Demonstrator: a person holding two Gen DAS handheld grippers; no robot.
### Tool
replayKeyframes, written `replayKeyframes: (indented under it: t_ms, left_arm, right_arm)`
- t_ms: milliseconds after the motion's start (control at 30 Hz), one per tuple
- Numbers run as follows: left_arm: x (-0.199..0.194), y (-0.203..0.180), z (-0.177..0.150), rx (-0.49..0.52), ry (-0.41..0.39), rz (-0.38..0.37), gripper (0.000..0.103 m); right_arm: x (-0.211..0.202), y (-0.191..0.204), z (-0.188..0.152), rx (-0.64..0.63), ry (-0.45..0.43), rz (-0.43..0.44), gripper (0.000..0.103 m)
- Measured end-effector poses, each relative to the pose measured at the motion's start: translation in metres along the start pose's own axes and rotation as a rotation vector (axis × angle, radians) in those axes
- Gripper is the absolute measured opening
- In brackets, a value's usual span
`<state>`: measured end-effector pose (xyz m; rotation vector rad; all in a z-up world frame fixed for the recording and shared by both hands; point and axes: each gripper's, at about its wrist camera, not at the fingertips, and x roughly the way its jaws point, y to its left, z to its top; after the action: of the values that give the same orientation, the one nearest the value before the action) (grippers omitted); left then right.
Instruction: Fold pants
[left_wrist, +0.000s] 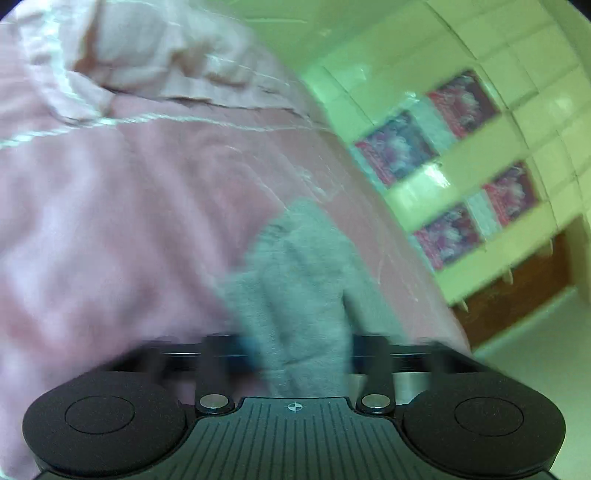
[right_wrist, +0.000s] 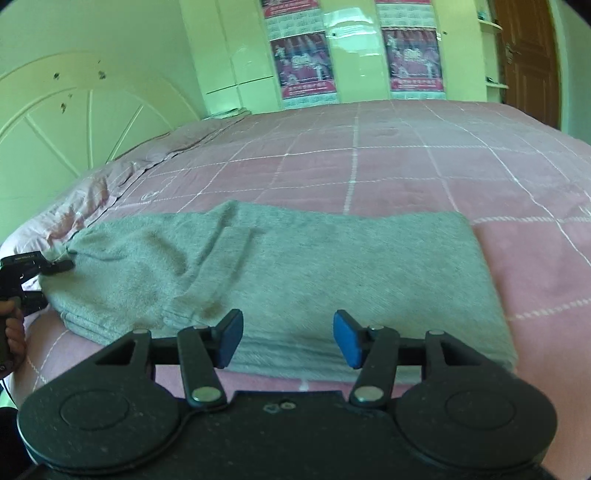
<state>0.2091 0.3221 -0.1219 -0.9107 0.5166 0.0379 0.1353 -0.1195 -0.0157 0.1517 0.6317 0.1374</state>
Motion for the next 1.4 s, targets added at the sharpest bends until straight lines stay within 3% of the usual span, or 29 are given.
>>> replayKeyframes:
  t_ms: [100,200,267,367,467,500,533,567,667,800,1033,1100,1167,1233,1267,1333,1400]
  left_arm:
    - [-0.014,-0.009,-0.014,0.101,-0.069,-0.01,0.035]
    - [-0.015,-0.001,-0.015,0.044,-0.067,-0.037,0.035]
    - [-0.011,0.006,-0.015,0.054,-0.054,-0.041,0.035]
    - [-0.009,0.006,-0.014,0.073,-0.041,-0.047,0.035]
    - [-0.013,-0.003,-0.013,0.108,-0.044,-0.025,0.035]
    - [-0.017,-0.009,-0.013,0.126,-0.053,-0.02,0.035]
    - [-0.022,-0.016,-0.014,0.156,-0.066,-0.015,0.035]
    - [-0.026,-0.026,-0.015,0.194,-0.08,-0.005,0.035]
    - [-0.038,-0.064,-0.016,0.293,-0.12,0.001,0.035]
    - [-0.051,-0.139,-0.028,0.469,-0.145,-0.045,0.035]
    - [-0.049,-0.297,-0.119,0.872,-0.142,-0.13,0.035]
    - [-0.044,-0.339,-0.156,0.951,-0.112,-0.189,0.035]
    - [-0.035,-0.377,-0.2,0.995,-0.025,-0.269,0.036]
    - [-0.015,-0.401,-0.248,1.003,0.143,-0.321,0.074]
    - [-0.003,-0.404,-0.269,0.986,0.224,-0.323,0.102]
    - [0.004,-0.397,-0.291,0.93,0.263,-0.297,0.102]
    - [-0.001,-0.381,-0.291,0.856,0.261,-0.275,0.102]
  right_arm:
    - [0.013,0.03,0.009,-0.094,0.002,0.034,0.047]
    - [0.035,0.062,0.007,-0.214,0.03,0.054,0.046]
    - [0.069,0.081,-0.01,-0.376,0.168,-0.045,0.046]
    - [0.072,0.091,-0.014,-0.424,0.149,-0.093,0.048]
    - [0.052,0.08,-0.003,-0.345,0.127,-0.038,0.047]
    - [0.037,0.072,0.001,-0.3,0.072,-0.012,0.051]
    - [0.02,0.063,0.002,-0.255,0.01,0.012,0.064]
    - [0.008,0.053,0.003,-0.222,-0.028,0.025,0.069]
    - [-0.015,0.007,0.003,-0.043,-0.057,0.032,0.069]
    - [-0.036,-0.059,-0.003,0.226,-0.108,-0.001,0.068]
    - [-0.067,-0.156,-0.03,0.532,-0.195,-0.022,0.068]
    - [-0.077,-0.177,-0.038,0.584,-0.22,-0.025,0.068]
    - [-0.086,-0.199,-0.046,0.639,-0.238,-0.026,0.068]
    - [-0.092,-0.218,-0.052,0.692,-0.261,-0.029,0.068]
    - [-0.094,-0.226,-0.055,0.72,-0.271,-0.032,0.068]
    - [-0.094,-0.24,-0.056,0.764,-0.286,-0.026,0.068]
    - [-0.096,-0.245,-0.058,0.771,-0.3,-0.011,0.068]
